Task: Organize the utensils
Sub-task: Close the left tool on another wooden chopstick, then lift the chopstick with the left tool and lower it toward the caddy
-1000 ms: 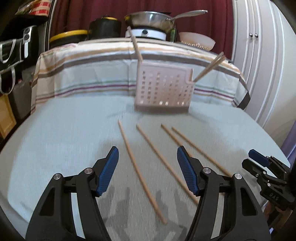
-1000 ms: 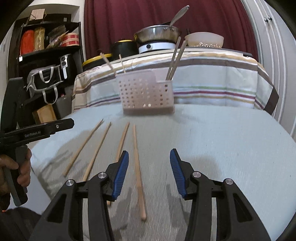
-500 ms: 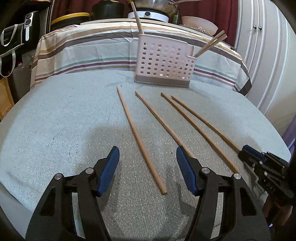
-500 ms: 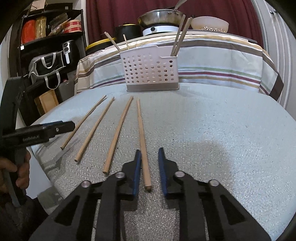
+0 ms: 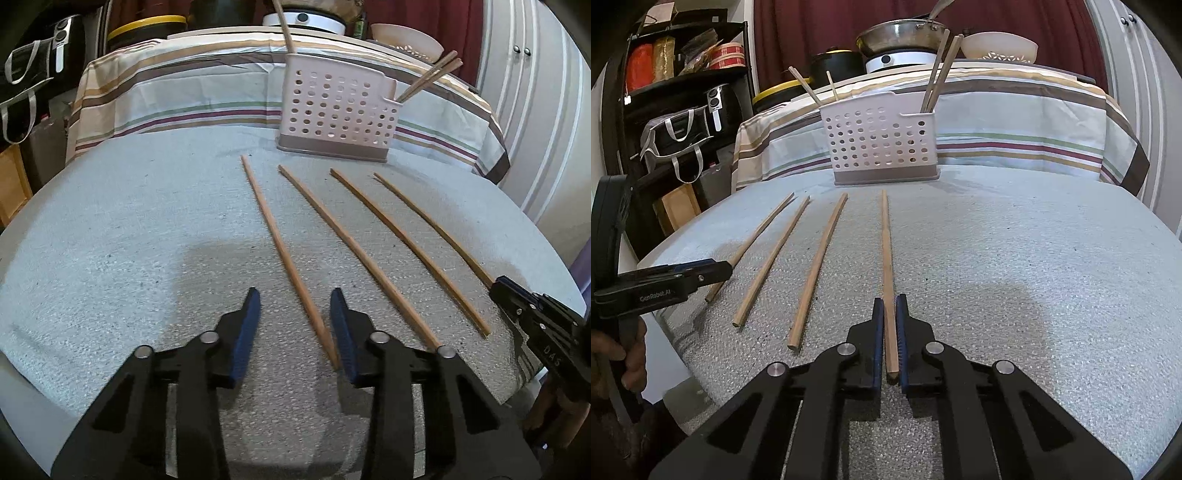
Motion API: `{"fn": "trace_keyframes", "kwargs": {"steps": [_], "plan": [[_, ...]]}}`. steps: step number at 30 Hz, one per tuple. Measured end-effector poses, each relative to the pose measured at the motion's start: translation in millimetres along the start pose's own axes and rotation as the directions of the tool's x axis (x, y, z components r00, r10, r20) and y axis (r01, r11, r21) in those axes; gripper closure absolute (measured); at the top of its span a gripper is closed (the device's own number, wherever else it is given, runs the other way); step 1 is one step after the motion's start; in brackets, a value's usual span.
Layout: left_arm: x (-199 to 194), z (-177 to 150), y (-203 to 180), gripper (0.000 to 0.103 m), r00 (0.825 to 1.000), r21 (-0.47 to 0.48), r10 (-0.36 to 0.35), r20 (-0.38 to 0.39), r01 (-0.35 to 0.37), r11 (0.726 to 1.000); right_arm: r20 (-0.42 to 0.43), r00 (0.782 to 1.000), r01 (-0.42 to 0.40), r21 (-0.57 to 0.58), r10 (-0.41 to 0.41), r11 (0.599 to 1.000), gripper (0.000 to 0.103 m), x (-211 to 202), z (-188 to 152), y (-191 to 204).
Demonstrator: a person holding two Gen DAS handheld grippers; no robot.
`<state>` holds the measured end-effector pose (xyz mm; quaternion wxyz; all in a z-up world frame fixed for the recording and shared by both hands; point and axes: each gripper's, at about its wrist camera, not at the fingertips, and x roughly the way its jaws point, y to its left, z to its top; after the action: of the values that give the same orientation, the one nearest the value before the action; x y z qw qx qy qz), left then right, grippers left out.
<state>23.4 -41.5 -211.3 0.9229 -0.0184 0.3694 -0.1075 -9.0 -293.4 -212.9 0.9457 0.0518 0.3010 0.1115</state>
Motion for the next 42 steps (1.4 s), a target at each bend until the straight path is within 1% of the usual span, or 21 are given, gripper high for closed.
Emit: {"fn": "trace_keyframes", "kwargs": {"steps": [1, 4, 10, 13, 14, 15, 19, 21, 22, 25, 34, 42], "plan": [[-1, 0, 2, 0.073, 1.0, -0.007, 0.005, 0.0, -0.005, 1.0, 0.001, 1.0, 0.0, 0.002, 0.0, 1.0, 0.096, 0, 0, -1], [-2, -2, 5, 0.076, 1.0, -0.018, 0.014, 0.001, -0.014, 1.0, 0.004, 1.0, 0.002, 0.007, -0.002, 1.0, 0.096, 0, 0, -1], [-6, -9, -1, 0.076, 0.999, -0.001, 0.046, 0.02, -0.046, 0.999, 0.012, 1.0, -0.002, 0.014, 0.002, 1.0, 0.096, 0, -2, -2], [-7, -8, 4, 0.084, 0.998, -0.023, 0.061, 0.019, -0.06, 0.998, 0.015, 1.0, -0.006, 0.02, 0.006, 1.0, 0.096, -1, -2, -3], [-7, -8, 8, 0.087, 0.998, -0.043, 0.06, 0.018, -0.06, 0.997, 0.017, 1.0, -0.006, 0.023, 0.006, 1.0, 0.096, -2, -3, -3], [-8, -8, 10, 0.088, 0.998, -0.053, 0.057, 0.017, -0.056, 0.997, 0.018, 1.0, -0.007, 0.024, 0.007, 1.0, 0.096, -2, -3, -3], [-8, -9, 6, 0.088, 0.998, -0.037, 0.065, 0.02, -0.064, 0.997, 0.02, 1.0, -0.009, 0.027, 0.009, 1.0, 0.095, -2, -4, -3], [-8, -9, 9, 0.088, 0.998, -0.047, 0.054, 0.021, -0.053, 0.997, 0.02, 1.0, -0.01, 0.028, 0.01, 1.0, 0.096, -2, -3, -4], [-8, -9, 9, 0.091, 0.998, -0.051, 0.052, 0.022, -0.051, 0.997, 0.02, 1.0, -0.01, 0.027, 0.009, 1.0, 0.096, -2, -3, -3], [-8, -8, 15, 0.097, 0.999, -0.075, 0.041, 0.019, -0.039, 0.996, 0.019, 1.0, -0.009, 0.027, 0.008, 1.0, 0.096, -2, -4, -3], [-10, -7, 18, 0.097, 0.999, -0.086, 0.024, 0.025, -0.022, 0.996, 0.028, 1.0, -0.006, 0.022, 0.006, 1.0, 0.096, -6, -2, -2], [-19, 0, 17, 0.097, 0.997, -0.075, 0.025, 0.078, -0.019, 0.997, 0.065, 0.998, 0.003, 0.02, -0.004, 1.0, 0.096, -16, 5, 1]]}}
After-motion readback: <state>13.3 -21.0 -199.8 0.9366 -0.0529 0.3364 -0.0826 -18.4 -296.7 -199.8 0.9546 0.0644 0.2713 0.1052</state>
